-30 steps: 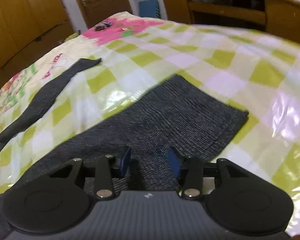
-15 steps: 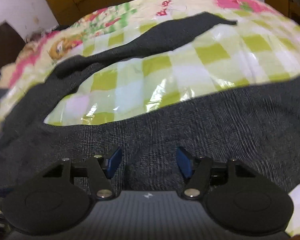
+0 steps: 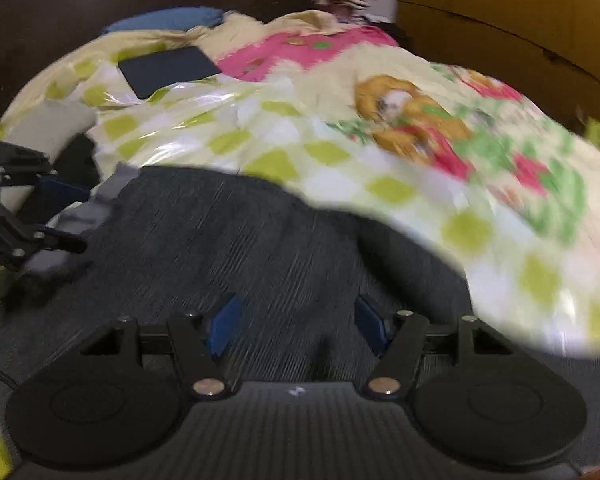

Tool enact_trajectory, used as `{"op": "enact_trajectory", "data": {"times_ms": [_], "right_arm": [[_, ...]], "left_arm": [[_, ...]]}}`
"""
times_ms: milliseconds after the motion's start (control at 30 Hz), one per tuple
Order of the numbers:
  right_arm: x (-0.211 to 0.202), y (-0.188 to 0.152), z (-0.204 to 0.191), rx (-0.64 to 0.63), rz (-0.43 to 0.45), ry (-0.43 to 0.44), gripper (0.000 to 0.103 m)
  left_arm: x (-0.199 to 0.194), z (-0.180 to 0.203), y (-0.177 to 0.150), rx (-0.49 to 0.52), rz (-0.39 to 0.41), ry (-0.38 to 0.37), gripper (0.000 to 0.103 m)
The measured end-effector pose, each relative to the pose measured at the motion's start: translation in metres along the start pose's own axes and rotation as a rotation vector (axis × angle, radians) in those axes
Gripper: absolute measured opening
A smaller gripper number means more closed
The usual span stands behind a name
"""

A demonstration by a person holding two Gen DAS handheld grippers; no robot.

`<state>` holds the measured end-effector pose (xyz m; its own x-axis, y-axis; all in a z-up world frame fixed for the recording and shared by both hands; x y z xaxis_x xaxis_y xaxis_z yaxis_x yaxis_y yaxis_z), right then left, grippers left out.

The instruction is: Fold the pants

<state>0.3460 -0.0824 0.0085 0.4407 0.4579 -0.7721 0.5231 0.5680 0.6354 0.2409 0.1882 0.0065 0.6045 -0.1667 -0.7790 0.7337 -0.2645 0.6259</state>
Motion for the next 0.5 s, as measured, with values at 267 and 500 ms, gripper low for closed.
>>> {"op": "enact_trajectory", "data": {"times_ms": [267,500], "right_arm": [[0.069,0.039,0.034,-0.155,-0.103,-0.021,0.066],[0.11,0.029,0.049,-0.113,-0.241,0.037,0.069]], "left_arm": [[0.042,-0.051,0.021,-0.003,-0.097,0.009,0.08],[0.06,-0.067,0.027,-0.046,-0.138,-0.051,0.09]]}}
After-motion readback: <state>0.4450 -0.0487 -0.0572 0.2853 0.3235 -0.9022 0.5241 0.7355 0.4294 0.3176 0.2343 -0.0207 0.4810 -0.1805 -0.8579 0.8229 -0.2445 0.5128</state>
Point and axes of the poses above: each gripper's, at about its wrist camera, not at the fingertips, and x roughly the way its jaws point, z to its right, y to its top, the point moved 3 cm from there along x, roughly the way its jaws point, and after that the axes turned 3 degrees about -z, right-handed, at the moved point
